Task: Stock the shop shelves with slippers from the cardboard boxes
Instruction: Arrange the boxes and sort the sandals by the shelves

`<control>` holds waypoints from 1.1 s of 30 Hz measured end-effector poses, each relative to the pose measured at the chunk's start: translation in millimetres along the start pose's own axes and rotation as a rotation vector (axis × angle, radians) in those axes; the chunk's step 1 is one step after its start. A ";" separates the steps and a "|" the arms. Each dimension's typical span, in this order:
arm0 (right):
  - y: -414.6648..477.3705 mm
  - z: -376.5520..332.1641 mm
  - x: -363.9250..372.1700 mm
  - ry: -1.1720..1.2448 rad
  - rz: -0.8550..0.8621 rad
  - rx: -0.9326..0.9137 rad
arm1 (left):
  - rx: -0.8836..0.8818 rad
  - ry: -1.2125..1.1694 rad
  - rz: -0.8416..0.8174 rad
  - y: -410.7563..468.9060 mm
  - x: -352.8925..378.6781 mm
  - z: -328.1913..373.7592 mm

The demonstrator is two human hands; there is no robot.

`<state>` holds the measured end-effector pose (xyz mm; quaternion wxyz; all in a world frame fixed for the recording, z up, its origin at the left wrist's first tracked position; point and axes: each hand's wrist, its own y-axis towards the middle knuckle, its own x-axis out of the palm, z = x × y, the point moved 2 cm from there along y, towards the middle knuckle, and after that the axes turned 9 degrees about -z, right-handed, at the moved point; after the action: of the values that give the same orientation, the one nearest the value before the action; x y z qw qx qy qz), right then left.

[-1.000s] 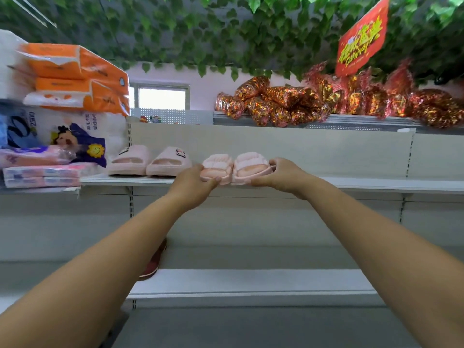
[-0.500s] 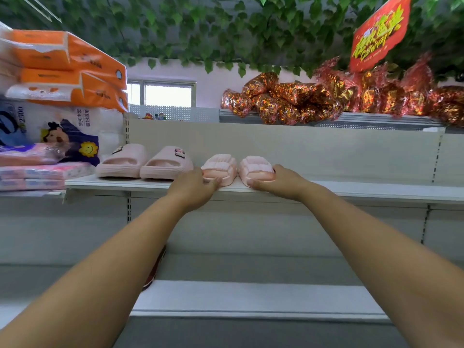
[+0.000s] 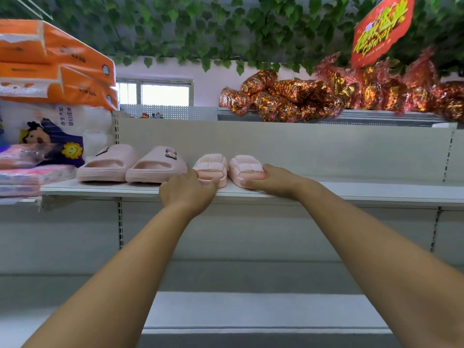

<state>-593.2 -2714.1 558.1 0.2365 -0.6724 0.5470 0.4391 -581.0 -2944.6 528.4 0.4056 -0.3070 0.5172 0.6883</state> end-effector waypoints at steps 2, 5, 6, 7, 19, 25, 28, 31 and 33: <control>-3.7 -1.0 0.3 -0.007 0.019 0.016 | -0.011 0.003 -0.007 -1.6 -0.2 0.1; -10.9 -4.6 2.0 -0.062 0.092 0.059 | -0.014 -0.002 -0.032 -5.2 -3.9 1.1; -14.0 -7.1 2.6 -0.087 0.113 0.072 | -0.013 -0.005 -0.042 -6.0 -5.4 1.5; -17.2 -8.9 3.1 -0.106 0.128 0.087 | -0.012 -0.009 -0.051 -6.7 -6.6 1.5; -114.1 -39.7 15.5 -0.326 0.139 0.020 | 0.360 -0.306 0.011 -58.4 -23.6 -27.4; -184.1 -53.5 45.1 -0.376 0.143 -0.021 | 0.536 -0.260 0.005 -121.8 -28.7 -45.3; -212.7 -45.3 71.4 -0.387 0.125 0.045 | 0.617 -0.245 -0.018 -148.1 -18.1 -54.8; -240.5 -30.5 101.3 -0.380 0.080 0.133 | 0.668 -0.239 -0.078 -174.9 2.8 -61.0; -262.6 -20.0 120.9 -0.356 0.032 0.191 | 0.690 -0.250 -0.133 -194.5 20.7 -62.5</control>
<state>-336.9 -2717.8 422.8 0.3853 -0.5500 0.5462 0.5008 -420.5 -2973.3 403.7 0.5891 -0.0989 0.6441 0.4778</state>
